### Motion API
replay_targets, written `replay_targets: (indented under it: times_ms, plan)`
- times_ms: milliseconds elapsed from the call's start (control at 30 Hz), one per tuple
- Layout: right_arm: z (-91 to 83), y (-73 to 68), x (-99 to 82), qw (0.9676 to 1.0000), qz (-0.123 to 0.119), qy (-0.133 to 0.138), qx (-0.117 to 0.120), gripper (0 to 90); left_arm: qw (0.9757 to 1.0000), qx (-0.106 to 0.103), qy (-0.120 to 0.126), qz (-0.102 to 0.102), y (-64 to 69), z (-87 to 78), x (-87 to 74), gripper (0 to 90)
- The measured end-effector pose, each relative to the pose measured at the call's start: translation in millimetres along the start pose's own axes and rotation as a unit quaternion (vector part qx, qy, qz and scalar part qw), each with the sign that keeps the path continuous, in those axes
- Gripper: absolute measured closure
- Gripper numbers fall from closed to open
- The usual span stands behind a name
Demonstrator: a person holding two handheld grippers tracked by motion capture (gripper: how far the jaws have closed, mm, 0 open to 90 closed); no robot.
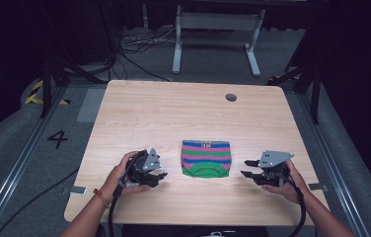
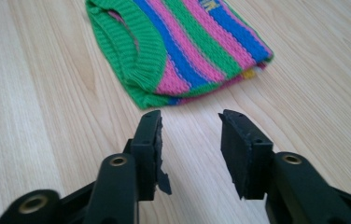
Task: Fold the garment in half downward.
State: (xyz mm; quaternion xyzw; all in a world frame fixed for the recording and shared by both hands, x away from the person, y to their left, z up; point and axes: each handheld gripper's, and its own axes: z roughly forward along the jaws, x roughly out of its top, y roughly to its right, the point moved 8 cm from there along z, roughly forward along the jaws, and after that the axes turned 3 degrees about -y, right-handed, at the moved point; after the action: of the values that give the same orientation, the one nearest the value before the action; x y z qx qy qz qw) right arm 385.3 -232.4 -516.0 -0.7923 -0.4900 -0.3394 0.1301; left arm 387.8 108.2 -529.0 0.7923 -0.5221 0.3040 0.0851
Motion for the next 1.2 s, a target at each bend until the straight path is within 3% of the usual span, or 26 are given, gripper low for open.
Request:
replay_targets:
  times_ms: [167, 367, 533, 700, 800, 1000, 1200]
  plan:
    - [-6.0, 3.4, -9.4, 0.9999, 0.008, -0.003, -0.011, 51.4, 0.9999, 0.006, -0.01, -0.007, -3.2, -6.8, -15.0, 32.9]
    - [-14.9, 11.4, -32.5, 0.9989, 0.025, -0.02, -0.034, 40.0, 0.9991, 0.019, -0.007, -0.038, -11.6, -17.2, -37.6, 29.3]
    - [-20.4, 17.1, -47.8, 0.9979, 0.042, -0.024, -0.044, 35.1, 0.9983, 0.024, -0.007, -0.052, -15.7, -21.4, -50.4, 25.8]
    - [-29.5, 26.8, -72.2, 0.9949, 0.065, -0.031, -0.071, 29.4, 0.9965, 0.021, 0.003, -0.08, -20.7, -29.4, -67.2, 23.1]
    - [-33.3, 30.0, -79.9, 0.9936, 0.074, -0.031, -0.08, 27.9, 0.9963, 0.023, 0.001, -0.083, -21.4, -31.0, -72.3, 22.0]
    - [-44.1, 36.6, -103.8, 0.9884, 0.111, -0.028, -0.099, 21.6, 0.9936, 0.029, 0.001, -0.109, -24.9, -34.6, -87.5, 18.8]
    - [-48.9, 38.0, -120.5, 0.9843, 0.143, -0.022, -0.101, 18.6, 0.9899, 0.032, 0.002, -0.138, -27.7, -36.7, -101.1, 17.1]
